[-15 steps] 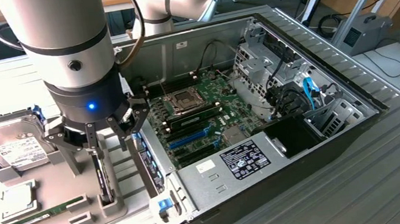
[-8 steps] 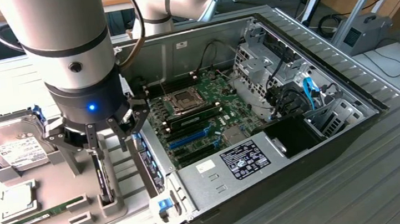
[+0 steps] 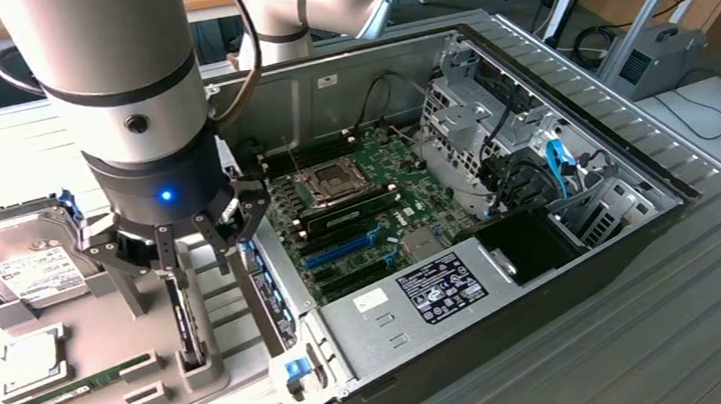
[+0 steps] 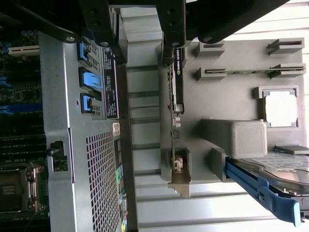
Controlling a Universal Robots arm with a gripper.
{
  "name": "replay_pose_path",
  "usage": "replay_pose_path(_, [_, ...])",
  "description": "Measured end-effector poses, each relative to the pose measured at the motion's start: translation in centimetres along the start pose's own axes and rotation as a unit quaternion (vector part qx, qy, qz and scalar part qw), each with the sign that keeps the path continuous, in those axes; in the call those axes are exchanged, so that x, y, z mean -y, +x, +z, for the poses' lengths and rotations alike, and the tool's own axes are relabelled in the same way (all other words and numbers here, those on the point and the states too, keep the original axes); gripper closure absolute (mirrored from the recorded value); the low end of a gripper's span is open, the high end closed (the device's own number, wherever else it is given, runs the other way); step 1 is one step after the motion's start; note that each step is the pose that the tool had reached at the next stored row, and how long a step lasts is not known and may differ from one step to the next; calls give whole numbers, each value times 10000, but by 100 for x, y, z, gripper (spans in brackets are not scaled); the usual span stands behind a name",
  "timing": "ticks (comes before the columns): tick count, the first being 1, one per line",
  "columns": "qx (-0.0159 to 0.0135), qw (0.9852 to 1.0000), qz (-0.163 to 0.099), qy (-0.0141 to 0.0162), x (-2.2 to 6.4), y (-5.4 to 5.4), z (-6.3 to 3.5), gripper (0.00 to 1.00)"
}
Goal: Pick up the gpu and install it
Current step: 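Pick up the gpu and move the gpu toward the slot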
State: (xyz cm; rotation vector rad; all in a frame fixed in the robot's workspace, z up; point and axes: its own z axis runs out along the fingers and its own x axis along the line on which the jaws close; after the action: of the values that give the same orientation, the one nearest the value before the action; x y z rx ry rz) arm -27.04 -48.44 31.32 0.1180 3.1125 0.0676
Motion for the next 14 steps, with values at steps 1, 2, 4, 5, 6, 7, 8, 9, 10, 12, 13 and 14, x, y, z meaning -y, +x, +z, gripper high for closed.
replay_pose_path(1, [0,10000,0,0,0,0,1,58])
replay_pose_path(2, [0,10000,0,0,0,0,4,58])
replay_pose_path(4, [0,10000,0,0,1,0,9,58])
replay_pose_path(5, [0,10000,0,0,1,0,11,58])
replay_pose_path(6, [0,10000,0,0,1,0,13,58])
replay_pose_path(7, [0,10000,0,0,1,0,15,58])
replay_pose_path(8, [0,10000,0,0,2,1,18,58])
replay_pose_path(9, [-1,10000,0,0,2,1,19,58])
replay_pose_path(10, [0,10000,0,0,2,1,22,58])
replay_pose_path(12, [0,10000,0,0,2,1,27,58])
replay_pose_path(13, [0,10000,0,0,3,1,29,58])
replay_pose_path(14, [0,10000,0,0,3,1,31,58])
